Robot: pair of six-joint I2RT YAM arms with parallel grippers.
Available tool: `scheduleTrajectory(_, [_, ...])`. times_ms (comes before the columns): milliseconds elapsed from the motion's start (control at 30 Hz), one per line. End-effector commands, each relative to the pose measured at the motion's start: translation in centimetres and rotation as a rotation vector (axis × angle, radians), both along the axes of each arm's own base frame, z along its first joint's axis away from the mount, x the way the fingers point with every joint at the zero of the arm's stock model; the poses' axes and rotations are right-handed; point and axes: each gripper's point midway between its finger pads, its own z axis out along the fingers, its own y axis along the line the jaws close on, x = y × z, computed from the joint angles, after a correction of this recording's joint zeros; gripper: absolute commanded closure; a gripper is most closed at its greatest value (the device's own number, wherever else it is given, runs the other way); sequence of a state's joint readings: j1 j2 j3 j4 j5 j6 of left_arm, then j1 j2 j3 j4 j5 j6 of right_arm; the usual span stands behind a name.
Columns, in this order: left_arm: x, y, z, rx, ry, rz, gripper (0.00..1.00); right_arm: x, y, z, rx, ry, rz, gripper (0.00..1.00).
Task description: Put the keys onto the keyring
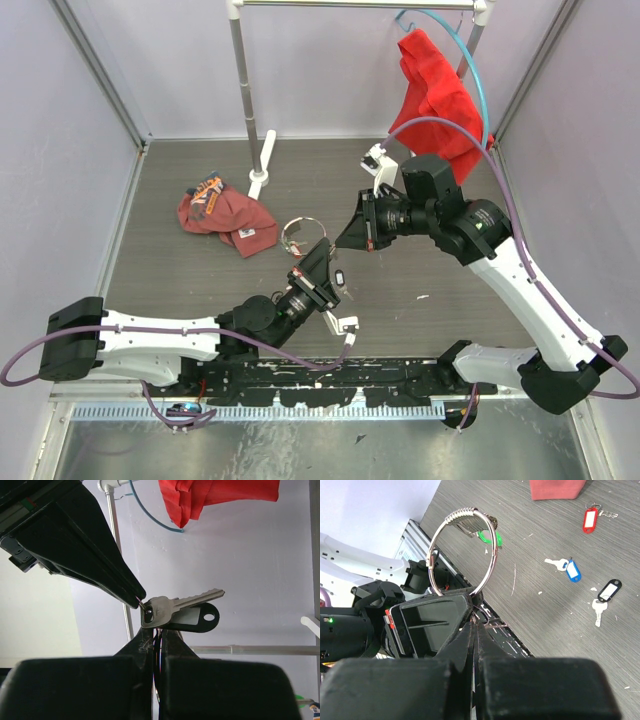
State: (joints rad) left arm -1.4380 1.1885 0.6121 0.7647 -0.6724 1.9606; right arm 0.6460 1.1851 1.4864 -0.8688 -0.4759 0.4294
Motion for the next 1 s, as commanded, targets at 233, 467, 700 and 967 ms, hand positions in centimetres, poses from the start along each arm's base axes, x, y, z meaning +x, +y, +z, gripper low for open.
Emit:
scheduleTrajectory(233, [0.0,0.3,2.7,-0.088,-0.021,0.004,1.00,1.0,0.3,0.2,0.008,-0.009,-0.029,0.99])
scheduleTrajectory(467, [0.0,0.2,2.7,-0.086,-0.022,0.005,1.00,1.1,0.4,-0.1,0.000,0.000,-0.031,0.99])
scheduleTrajectory(700, [-0.1,0.0,2.7,-0.087,-0.023,0.000,1.00,1.3,0.3,-0.3,-0.015,0.014,-0.052,0.99])
scheduleTrajectory(967, [0.3,-0.3,3.0,-0.111,-0.033,0.029,1.00,1.4,-0.1,-1.1,-0.041,0.047,-0.109,0.99])
